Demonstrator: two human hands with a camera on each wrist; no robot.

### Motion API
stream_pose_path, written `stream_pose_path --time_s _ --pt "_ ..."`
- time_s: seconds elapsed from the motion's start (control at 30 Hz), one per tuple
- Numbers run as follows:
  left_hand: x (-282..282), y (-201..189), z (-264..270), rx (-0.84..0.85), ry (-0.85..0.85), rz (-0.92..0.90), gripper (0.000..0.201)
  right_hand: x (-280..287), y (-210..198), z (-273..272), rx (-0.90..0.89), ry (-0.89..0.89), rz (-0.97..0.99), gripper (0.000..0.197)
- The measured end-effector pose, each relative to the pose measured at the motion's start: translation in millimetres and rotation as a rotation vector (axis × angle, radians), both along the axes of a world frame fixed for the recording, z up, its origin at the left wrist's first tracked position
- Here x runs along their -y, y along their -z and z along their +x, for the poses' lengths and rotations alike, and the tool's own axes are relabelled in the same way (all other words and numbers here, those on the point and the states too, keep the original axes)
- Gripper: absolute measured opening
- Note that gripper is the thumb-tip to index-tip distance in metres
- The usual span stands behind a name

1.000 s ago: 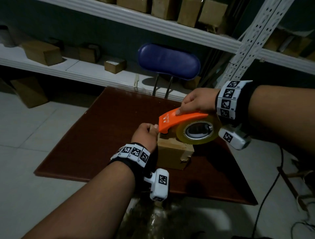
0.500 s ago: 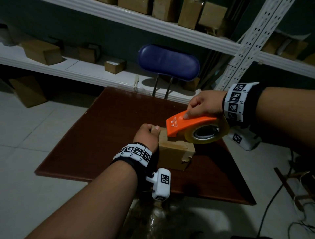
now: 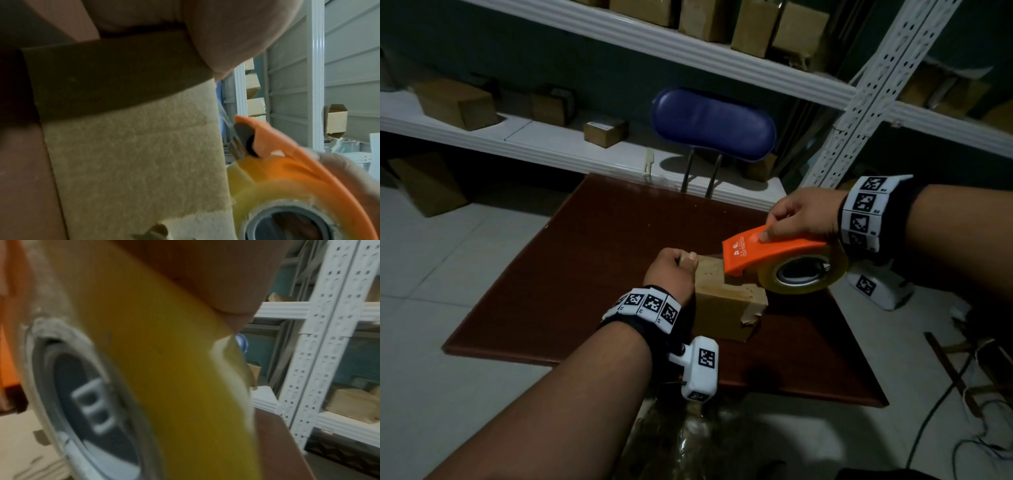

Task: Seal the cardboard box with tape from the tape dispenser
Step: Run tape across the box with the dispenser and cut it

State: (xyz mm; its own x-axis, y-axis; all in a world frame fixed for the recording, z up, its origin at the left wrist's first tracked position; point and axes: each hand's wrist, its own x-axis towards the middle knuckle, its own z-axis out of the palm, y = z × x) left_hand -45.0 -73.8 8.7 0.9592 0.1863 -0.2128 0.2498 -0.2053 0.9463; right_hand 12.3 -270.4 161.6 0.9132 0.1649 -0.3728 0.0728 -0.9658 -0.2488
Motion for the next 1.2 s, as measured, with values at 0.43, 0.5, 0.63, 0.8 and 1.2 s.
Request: stream_pose_path --time_s 0.43,0.5,0.63,0.8,1.2 --pt "0.7 -1.7 -0.2 -0.023 0.028 0.029 0.034 31.0 6.4 -0.3 -0.038 0.006 0.065 0.034" --pt "0.8 -1.7 -0.4 -0.024 0.027 0.026 0.035 32.5 7.3 0.0 -0.039 0.0 0.066 0.037" --pt "0.7 -2.1 -1.0 -0.032 0.022 0.023 0.036 34.8 9.0 0.8 -0.025 0.002 0.071 0.034" --pt "1.5 -1.7 0.0 -0.054 0.02 0.015 0.035 47.1 10.2 0.1 -0.008 0.008 0.051 0.028" --pt "1.4 -1.3 -2.1 -0.044 0.021 0.007 0.034 55.3 13.3 -2.9 -0.022 0.022 0.053 0.027"
